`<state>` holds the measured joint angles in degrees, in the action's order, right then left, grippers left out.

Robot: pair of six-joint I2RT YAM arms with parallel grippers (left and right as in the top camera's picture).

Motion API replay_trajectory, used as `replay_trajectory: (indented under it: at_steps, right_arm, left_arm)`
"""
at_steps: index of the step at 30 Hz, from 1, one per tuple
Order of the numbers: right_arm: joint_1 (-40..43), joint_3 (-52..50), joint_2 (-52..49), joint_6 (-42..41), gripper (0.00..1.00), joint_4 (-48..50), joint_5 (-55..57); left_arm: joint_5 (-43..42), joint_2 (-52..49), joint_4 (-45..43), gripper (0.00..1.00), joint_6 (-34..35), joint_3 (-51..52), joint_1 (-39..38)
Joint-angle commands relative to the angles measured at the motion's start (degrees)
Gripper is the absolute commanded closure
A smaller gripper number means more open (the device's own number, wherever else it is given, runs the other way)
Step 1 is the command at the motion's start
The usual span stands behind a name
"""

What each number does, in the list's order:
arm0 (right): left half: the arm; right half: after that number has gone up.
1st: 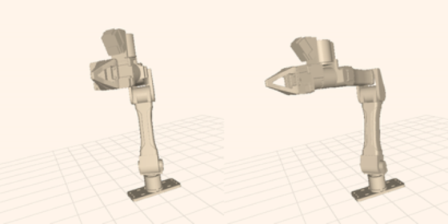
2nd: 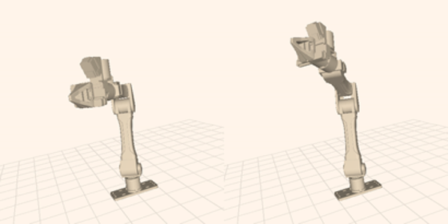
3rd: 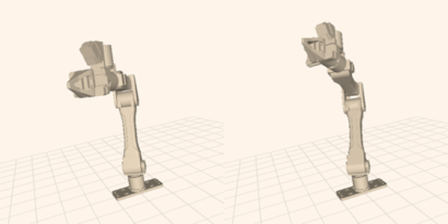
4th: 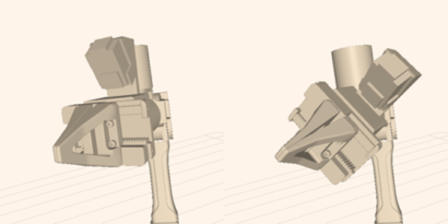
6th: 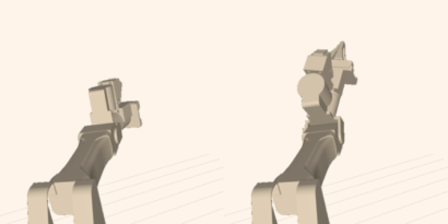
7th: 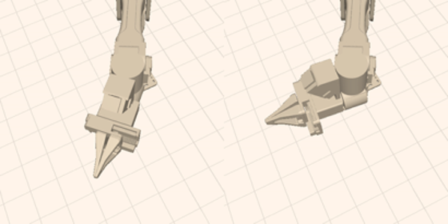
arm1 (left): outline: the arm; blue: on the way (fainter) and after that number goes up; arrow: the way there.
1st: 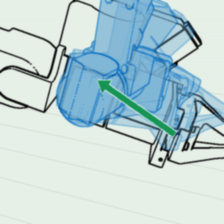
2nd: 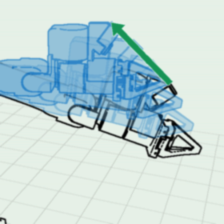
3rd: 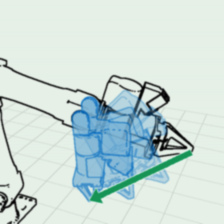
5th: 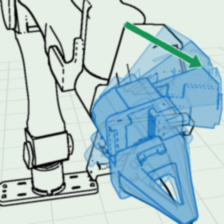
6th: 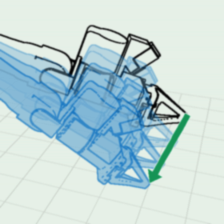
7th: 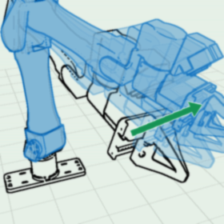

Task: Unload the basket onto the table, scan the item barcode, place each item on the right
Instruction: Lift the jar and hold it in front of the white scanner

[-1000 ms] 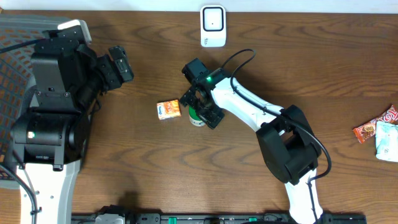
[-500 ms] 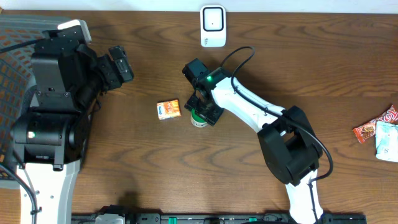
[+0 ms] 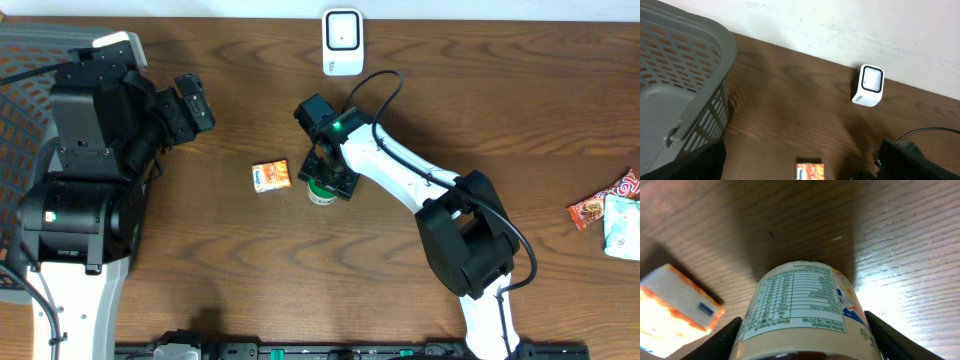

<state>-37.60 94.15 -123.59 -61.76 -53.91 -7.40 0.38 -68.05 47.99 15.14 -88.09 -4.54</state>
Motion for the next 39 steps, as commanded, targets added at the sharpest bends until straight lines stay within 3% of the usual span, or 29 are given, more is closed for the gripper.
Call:
replay_trajectory:
  at_steps: [1,10,20,29,34,39]
  right_arm:
    - [1.9,-0.4,-0.5,6.5,0.42,-1.8,3.0]
    - [7.1,-0.4,2.5,14.3,0.44,-3.8,3.0]
    - [11.4,-0.4,13.2,24.5,0.44,-3.9,3.4]
    - [10.5,-0.4,22.5,32.0,0.51,-1.1,22.3]
    - [10.5,-0.5,22.4,33.5,0.5,2.1,24.6]
    - [10.6,-0.5,21.9,40.4,0.5,10.9,25.5]
  left_arm:
    - [0.7,-0.1,0.0,0.02,-0.5,-0.6,0.3]
    - [0.7,-0.1,0.0,0.02,-0.5,-0.6,0.3]
    - [0.7,-0.1,0.0,0.02,-0.5,-0.6,0.3]
    - [0.7,-0.1,0.0,0.02,-0.5,-0.6,0.3]
    - [0.7,-0.1,0.0,0.02,-0.5,-0.6,0.3]
    - [0.7,-0.1,0.0,0.02,-0.5,-0.6,0.3]
